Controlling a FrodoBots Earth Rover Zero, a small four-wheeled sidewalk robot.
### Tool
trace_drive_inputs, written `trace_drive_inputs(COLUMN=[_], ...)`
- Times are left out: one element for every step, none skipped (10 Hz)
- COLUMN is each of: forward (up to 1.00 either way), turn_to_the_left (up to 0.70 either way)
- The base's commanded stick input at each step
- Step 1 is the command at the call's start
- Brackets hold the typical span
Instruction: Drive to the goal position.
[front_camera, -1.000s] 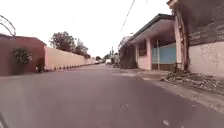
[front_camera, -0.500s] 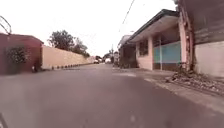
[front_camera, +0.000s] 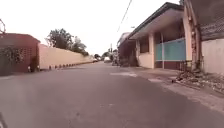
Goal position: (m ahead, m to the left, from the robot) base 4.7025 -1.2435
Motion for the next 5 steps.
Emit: trace_drive_inputs(forward=[0.7,0.7,0.7,0.7,0.7], turn_to_the_left=[0.0,0.0,0.0,0.0,0.0])
